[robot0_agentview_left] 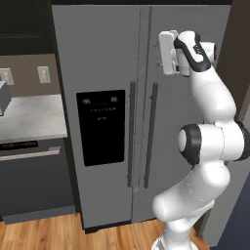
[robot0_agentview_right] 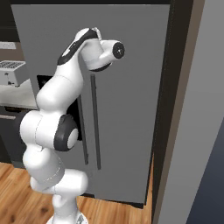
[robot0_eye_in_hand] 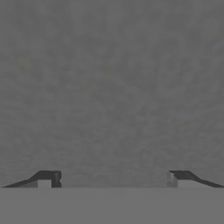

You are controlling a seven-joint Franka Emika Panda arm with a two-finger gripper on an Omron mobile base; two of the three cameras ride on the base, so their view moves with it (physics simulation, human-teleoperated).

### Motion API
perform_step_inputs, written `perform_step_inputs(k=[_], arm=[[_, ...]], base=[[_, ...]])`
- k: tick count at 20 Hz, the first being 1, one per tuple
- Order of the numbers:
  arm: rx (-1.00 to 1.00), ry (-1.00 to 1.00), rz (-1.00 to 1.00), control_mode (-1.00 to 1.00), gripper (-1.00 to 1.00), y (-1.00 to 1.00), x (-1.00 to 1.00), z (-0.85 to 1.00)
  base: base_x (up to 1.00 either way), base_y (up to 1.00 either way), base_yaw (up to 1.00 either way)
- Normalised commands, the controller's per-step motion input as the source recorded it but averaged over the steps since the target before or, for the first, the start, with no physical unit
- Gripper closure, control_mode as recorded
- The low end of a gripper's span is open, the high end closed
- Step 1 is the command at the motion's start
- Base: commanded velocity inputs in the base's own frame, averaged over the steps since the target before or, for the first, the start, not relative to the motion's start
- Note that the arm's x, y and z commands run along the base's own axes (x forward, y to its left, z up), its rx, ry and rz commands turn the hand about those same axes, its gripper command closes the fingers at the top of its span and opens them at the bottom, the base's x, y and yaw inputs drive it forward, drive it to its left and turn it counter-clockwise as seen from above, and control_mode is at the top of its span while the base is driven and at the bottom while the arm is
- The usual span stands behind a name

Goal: Pick up the frozen steak from the freezer, place it on any shelf in the fridge, and close the fridge and freezer doors when done.

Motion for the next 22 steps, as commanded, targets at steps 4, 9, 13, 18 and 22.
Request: perform_step_inputs(k=[4,9,13,18,22], arm=[[-0.03,0.00,-0.14,-1.00,-1.00,0.00,0.40,0.05],[-0.03,0.00,-0.15,-1.00,-1.00,0.00,0.38,0.00],[-0.03,0.00,-0.14,-1.00,-1.00,0.00,0.34,0.00],[-0.04,0.02,-0.13,-1.00,-1.00,0.02,0.38,0.00],[-0.04,0.01,-0.12,-1.00,-1.00,0.01,0.24,-0.03]], base=[[0.00,0.00,0.00],[0.00,0.00,0.00],[0.00,0.00,0.00],[0.00,0.00,0.00],[0.00,0.00,0.00]])
